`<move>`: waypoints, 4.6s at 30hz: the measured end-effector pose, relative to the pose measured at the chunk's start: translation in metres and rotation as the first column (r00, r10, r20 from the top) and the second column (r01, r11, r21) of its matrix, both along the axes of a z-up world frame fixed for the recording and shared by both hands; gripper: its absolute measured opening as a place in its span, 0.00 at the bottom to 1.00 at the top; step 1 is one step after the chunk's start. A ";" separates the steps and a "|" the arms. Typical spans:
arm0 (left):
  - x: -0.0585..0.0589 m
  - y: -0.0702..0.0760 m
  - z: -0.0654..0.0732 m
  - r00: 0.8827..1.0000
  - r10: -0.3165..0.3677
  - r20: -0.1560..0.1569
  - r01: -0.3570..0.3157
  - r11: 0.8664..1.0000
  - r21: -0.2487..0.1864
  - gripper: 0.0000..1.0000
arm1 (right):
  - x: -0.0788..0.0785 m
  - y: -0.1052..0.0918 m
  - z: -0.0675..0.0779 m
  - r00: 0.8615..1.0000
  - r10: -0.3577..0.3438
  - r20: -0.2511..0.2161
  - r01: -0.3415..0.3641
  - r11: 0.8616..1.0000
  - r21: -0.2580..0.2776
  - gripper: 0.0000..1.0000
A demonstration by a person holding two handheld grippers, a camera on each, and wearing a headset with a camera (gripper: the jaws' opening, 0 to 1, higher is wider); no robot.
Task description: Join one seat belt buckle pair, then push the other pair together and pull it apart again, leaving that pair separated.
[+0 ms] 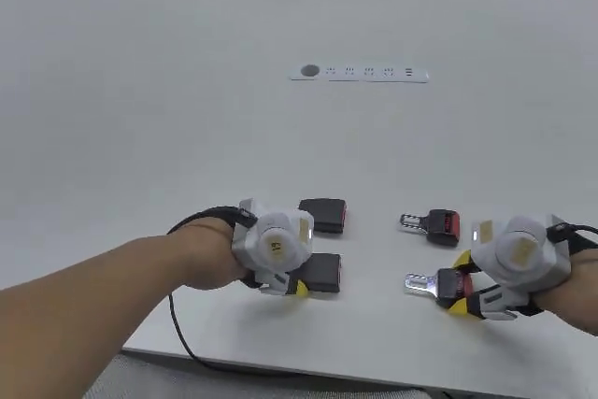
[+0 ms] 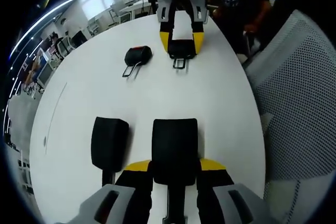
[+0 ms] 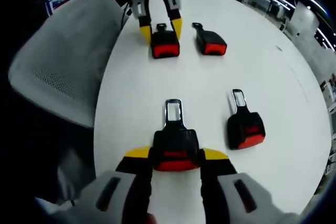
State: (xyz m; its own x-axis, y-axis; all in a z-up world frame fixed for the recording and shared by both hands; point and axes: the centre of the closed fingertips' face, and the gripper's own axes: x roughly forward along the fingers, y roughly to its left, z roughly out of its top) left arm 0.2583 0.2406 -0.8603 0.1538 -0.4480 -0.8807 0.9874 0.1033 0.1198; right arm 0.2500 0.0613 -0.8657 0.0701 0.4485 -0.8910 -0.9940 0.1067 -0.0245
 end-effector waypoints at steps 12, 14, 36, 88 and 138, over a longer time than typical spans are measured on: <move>0.000 0.000 0.000 1.000 0.002 0.000 -0.002 1.000 0.003 0.33 | 0.000 0.046 0.003 0.999 0.032 0.017 -0.033 0.999 0.038 0.36; 0.000 0.000 0.000 1.000 0.001 0.001 -0.001 1.000 0.003 0.33 | 0.001 0.053 0.003 0.999 0.039 0.021 -0.040 0.998 0.041 0.36; 0.000 -0.002 -0.001 1.000 -0.028 -0.010 0.028 0.999 0.024 0.33 | 0.006 0.086 0.002 0.997 0.075 0.027 -0.076 0.996 0.037 0.35; 0.001 -0.002 0.001 1.000 -0.013 -0.024 0.012 1.000 -0.007 0.32 | 0.009 0.121 0.001 0.999 0.030 0.035 -0.033 0.996 0.085 0.33; 0.000 0.002 0.002 0.999 -0.016 -0.042 0.018 0.999 0.040 0.33 | 0.008 0.123 0.013 0.999 0.031 0.034 -0.035 0.991 0.132 0.37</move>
